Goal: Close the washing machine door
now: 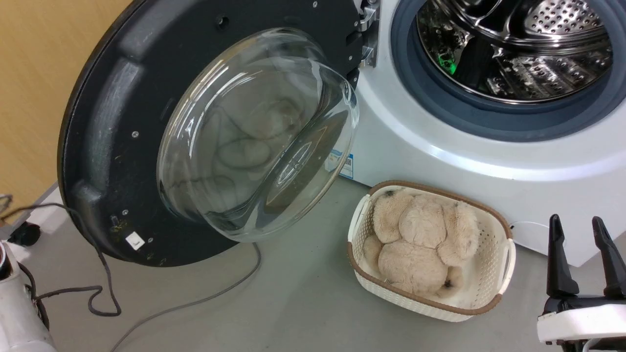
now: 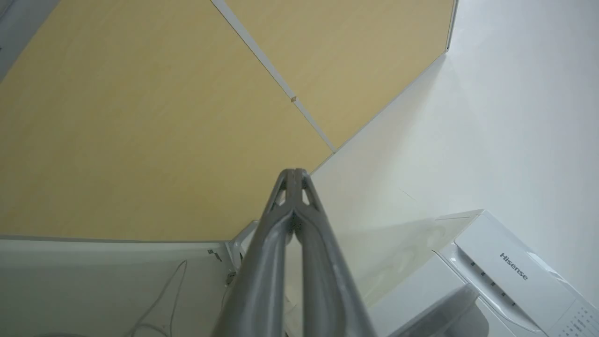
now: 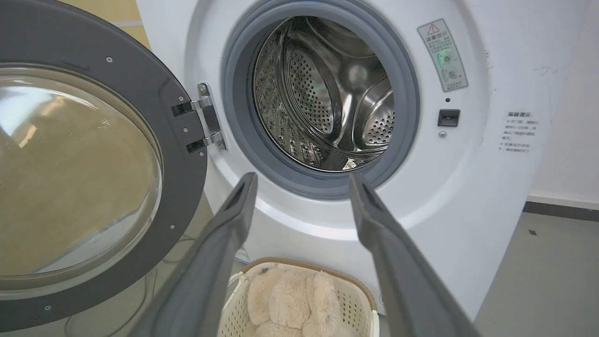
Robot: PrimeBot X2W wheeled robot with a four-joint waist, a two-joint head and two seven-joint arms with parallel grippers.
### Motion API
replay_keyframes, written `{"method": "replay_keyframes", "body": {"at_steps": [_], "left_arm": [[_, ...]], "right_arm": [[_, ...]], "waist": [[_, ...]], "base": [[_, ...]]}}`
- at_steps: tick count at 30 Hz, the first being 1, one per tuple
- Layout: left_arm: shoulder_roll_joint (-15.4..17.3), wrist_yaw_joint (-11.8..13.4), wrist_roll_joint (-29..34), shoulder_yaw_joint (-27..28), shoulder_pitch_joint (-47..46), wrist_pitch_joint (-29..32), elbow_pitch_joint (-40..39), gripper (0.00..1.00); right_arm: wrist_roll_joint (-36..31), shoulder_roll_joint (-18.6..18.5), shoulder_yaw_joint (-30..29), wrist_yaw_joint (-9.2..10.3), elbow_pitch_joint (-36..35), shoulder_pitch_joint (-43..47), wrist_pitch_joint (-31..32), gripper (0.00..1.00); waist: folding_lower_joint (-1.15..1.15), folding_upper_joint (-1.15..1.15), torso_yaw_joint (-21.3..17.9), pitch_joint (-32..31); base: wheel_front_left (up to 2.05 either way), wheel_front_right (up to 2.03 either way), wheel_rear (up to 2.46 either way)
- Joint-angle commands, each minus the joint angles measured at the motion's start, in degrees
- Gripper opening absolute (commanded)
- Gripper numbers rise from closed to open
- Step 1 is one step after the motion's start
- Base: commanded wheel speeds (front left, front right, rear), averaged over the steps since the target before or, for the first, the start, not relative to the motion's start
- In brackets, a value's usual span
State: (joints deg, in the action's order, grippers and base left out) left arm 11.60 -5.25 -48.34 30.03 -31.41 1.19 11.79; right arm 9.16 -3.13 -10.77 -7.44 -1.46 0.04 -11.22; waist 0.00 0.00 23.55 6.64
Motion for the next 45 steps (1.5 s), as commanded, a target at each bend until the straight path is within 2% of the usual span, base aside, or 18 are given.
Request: {"method": "replay_keyframes", "body": {"at_steps": [1, 9, 17, 30, 36, 40, 45], "left_arm": [[0.42, -0.49, -5.45, 1.28, -1.52, 3.67, 2.73, 0.00], [1.96, -1.09, -16.92, 2.29, -0.26, 12.47, 8.82, 0.00], [0.47, -1.59, -27.54, 1.61, 2.14, 18.88, 9.17, 0.00], [-1.03, -2.24, -35.19, -5.87, 8.14, 26.46, 7.03, 0.00], [-1.19, -2.24, -36.83, -9.38, 14.73, 29.31, 1.65, 0.00], [-2.48, -2.24, -38.74, -11.35, 19.89, 31.15, -4.46, 0.00], [-4.05, -2.24, -37.65, -17.06, 25.97, 33.06, -12.46, 0.00]], "right_arm": [[0.54, 0.19, -0.47, -0.04, -0.22, -1.03, -0.65, 1.00], [0.43, 0.21, -1.16, -0.04, -0.58, -1.46, -1.60, 1.00], [0.82, 0.23, -1.62, -0.04, -0.88, -1.87, -2.56, 1.00], [1.46, 0.25, -2.20, -0.05, -1.15, -3.09, -3.78, 1.00], [2.35, 0.25, -2.49, -0.05, -0.86, -3.06, -3.78, 1.00], [2.77, 0.25, -2.69, -0.05, -0.72, -2.61, -3.78, 1.00], [3.24, 0.25, -3.37, -0.05, -0.35, -2.38, -3.78, 1.00]], "waist": [[0.00, 0.00, 0.51, 0.54], [0.00, 0.00, 1.68, 1.83], [0.00, 0.00, 2.74, 2.92], [0.00, 0.00, 3.99, 5.00], [0.00, 0.00, 2.76, 4.42], [0.00, 0.00, 2.63, 3.75], [0.00, 0.00, 3.19, 2.83]], "base": [[0.00, 0.00, 0.00], [0.00, 0.00, 0.00], [0.00, 0.00, 0.00], [0.00, 0.00, 0.00], [0.00, 0.00, 0.00], [0.00, 0.00, 0.00], [0.00, 0.00, 0.00]]}}
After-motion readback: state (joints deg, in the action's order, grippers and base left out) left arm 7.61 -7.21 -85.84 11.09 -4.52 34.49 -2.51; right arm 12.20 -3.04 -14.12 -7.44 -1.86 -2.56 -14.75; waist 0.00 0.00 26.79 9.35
